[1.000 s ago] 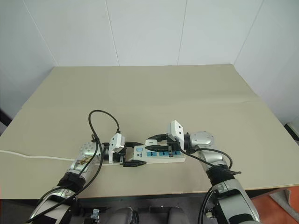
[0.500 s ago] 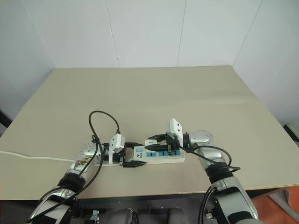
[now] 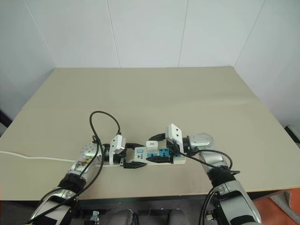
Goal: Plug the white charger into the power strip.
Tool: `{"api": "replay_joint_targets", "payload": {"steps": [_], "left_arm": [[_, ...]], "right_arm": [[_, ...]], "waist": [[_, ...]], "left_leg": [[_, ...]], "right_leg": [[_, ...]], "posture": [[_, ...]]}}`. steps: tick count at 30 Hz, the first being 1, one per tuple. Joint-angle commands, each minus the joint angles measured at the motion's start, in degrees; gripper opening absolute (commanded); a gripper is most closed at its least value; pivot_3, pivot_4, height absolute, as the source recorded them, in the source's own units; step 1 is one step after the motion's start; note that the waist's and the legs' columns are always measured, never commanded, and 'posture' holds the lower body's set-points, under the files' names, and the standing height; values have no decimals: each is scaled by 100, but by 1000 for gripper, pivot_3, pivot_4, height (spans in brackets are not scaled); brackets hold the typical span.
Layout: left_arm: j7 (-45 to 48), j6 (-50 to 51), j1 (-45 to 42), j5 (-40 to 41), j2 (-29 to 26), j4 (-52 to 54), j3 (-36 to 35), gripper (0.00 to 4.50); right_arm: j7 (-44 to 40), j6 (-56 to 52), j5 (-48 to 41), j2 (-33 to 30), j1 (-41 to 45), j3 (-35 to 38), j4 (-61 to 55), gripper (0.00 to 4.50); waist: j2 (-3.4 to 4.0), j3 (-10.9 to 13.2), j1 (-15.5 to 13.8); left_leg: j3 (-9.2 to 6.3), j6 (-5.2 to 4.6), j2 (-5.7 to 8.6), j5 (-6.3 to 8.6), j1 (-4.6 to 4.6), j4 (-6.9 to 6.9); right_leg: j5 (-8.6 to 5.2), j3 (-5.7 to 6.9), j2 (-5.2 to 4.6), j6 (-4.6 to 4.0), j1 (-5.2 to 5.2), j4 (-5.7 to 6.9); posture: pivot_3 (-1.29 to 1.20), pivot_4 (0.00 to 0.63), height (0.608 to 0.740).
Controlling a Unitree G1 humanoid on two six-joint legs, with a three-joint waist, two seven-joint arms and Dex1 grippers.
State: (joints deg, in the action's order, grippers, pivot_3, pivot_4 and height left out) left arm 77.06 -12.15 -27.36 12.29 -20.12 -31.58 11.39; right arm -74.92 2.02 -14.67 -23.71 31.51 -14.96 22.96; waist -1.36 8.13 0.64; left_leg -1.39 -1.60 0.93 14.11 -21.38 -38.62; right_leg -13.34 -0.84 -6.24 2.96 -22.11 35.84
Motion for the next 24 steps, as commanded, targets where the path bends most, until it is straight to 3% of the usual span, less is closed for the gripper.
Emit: {"api": "replay_joint_targets", "payload": {"steps": [1, 3, 11, 19, 24], "left_arm": [[132, 254, -98, 7, -113, 93, 14, 4004], [231, 403, -115, 67, -213, 239, -19, 4484], [229, 613, -5, 373, -681, 957, -408, 4484], [567, 1481, 556, 1015, -1882, 2240, -991, 4484], [660, 1689, 691, 1190, -2468, 2295, -1424, 4484]], "right_arm": [[-21, -108, 233, -79, -250, -120, 102, 4500], [-24, -108, 231, -87, -258, -108, 52, 4500], [157, -98, 144, -247, -311, 168, -329, 4500], [165, -785, -846, -1809, -1759, 1715, -2529, 4500], [69, -910, -1280, -2609, -2864, 2894, -3038, 4500]], "waist": [[0, 0, 3], [0, 0, 9], [0, 6, 4], [30, 52, -80], [39, 111, -81]], "left_leg": [[0, 0, 0, 0, 0, 1], [0, 0, 1, 0, -8, 3], [-1, 0, 1, 0, -48, 7], [-3, -1, 12, 0, -146, 11], [2, -2, 7, 0, -154, 14]], "right_leg": [[0, 0, 0, 0, 0, -1], [0, -1, 0, 0, 0, -1], [0, 0, 0, 0, -21, -5], [-4, 5, -19, 4, -115, -8], [-6, 5, -16, 2, -123, -10]], "posture": [[0, 150, 740], [0, 150, 740], [0, 150, 740], [0, 150, 740], [0, 150, 740]]}}
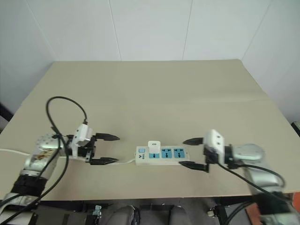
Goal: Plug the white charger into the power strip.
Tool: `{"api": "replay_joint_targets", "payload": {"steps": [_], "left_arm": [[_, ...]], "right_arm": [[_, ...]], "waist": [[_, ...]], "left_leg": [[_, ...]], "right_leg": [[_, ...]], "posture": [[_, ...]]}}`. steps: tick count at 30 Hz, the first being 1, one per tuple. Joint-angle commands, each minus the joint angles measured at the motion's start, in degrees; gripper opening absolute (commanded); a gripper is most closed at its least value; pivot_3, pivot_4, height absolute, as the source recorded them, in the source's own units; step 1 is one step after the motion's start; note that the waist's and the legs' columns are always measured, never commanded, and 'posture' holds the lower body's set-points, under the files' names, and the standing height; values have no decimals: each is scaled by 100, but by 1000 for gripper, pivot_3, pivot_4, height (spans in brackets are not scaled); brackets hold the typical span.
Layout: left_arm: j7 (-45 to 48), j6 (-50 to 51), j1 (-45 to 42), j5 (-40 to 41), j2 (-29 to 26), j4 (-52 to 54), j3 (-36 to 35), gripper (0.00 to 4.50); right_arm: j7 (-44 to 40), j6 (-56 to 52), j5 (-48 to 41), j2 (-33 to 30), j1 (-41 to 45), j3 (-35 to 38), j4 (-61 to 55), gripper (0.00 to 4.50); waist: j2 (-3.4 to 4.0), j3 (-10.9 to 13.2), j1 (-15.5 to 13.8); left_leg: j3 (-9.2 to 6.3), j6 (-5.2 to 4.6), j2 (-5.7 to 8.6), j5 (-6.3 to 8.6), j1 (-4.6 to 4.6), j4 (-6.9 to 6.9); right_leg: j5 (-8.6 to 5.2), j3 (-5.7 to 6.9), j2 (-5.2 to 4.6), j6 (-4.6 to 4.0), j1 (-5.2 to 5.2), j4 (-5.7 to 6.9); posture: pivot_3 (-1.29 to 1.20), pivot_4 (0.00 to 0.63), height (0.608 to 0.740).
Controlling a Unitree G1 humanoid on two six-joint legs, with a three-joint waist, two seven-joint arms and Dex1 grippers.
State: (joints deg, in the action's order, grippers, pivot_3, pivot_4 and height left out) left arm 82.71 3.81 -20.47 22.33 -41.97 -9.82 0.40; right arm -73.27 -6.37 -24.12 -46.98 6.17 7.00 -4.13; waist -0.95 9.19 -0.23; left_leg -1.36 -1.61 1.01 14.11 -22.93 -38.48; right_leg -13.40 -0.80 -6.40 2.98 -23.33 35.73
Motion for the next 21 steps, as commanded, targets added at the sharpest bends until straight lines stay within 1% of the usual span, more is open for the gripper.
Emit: {"api": "replay_joint_targets", "payload": {"steps": [1, 5, 8, 21], "left_arm": [[135, 84, -17, 187, -383, 65, -378, 4484], [252, 50, -116, 187, -614, -119, -481, 4484], [281, 8, -220, 145, -626, -250, -487, 4484], [357, 88, -288, 154, -566, -229, -436, 4484]], "right_arm": [[-133, -70, -386, -396, -473, 898, -317, 4500], [-199, -38, -450, -694, -690, 1400, -133, 4500], [-267, -3, -448, -855, -703, 1633, 32, 4500], [-223, 36, -404, -853, -820, 1722, -6, 4500]], "waist": [[-3, 14, 11], [-5, 22, 44], [-9, 27, 39], [-12, 31, 39]], "left_leg": [[1, 0, -1, 0, 3, 1], [5, 0, 0, 0, 9, 1], [5, 0, 0, 0, 10, 1], [7, -1, 1, 0, 8, -1]], "right_leg": [[-1, 0, 1, -1, 2, 0], [-2, -2, 1, 2, 10, -1], [-3, -1, 3, 2, 10, 0], [-3, -1, 3, 3, 11, 2]], "posture": [[0, 150, 740], [0, 150, 740], [0, 150, 740], [0, 150, 740]]}}
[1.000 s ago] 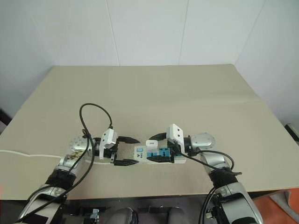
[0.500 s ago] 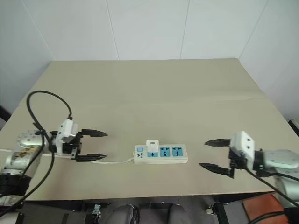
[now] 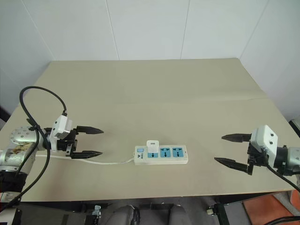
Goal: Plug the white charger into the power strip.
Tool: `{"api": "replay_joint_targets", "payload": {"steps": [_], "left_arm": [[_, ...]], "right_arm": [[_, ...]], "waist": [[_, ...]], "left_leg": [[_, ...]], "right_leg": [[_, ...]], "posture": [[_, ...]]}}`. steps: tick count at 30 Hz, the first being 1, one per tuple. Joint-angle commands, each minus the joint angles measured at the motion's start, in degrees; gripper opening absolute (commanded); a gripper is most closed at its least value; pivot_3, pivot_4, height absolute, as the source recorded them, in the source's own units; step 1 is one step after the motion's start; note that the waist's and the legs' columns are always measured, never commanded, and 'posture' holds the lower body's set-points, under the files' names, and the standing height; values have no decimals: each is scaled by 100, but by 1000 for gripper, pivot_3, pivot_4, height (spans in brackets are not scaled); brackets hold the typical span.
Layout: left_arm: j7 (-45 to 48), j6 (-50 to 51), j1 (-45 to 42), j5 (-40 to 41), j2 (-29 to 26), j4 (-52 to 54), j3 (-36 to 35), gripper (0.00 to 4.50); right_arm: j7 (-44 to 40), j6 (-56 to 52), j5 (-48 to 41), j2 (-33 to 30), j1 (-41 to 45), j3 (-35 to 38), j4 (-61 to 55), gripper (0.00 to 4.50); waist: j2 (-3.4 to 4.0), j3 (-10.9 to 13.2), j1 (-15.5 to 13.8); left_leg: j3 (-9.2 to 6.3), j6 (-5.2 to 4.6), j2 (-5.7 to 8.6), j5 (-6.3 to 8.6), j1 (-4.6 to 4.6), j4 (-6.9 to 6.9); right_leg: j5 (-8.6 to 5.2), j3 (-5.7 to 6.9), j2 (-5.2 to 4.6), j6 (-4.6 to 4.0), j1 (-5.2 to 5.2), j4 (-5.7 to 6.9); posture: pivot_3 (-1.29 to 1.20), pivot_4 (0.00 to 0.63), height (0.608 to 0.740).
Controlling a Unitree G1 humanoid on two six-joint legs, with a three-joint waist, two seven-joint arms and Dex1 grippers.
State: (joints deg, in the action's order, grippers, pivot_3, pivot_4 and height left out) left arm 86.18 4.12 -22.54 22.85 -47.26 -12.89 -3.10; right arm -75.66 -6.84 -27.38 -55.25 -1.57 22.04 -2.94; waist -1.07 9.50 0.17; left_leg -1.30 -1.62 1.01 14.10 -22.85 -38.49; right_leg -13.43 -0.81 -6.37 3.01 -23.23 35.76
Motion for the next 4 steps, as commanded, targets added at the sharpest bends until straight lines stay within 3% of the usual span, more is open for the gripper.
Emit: {"api": "replay_joint_targets", "payload": {"steps": [1, 4], "left_arm": [[0, 69, -79, 99, -23, 82, -72, 4484], [-33, 71, -66, 87, 30, 91, -44, 4484]], "right_arm": [[25, 94, -70, -20, -57, 207, -130, 4500], [71, 82, -75, -8, -71, 176, -174, 4500]], "waist": [[0, 0, -2], [0, 0, -2]], "left_leg": [[0, 0, 0, 0, 0, 0], [0, 0, 0, 0, 1, -1]], "right_leg": [[0, 0, 0, 0, 0, 0], [0, 0, 0, 0, 0, 2]], "posture": [[0, 150, 740], [0, 150, 740]]}}
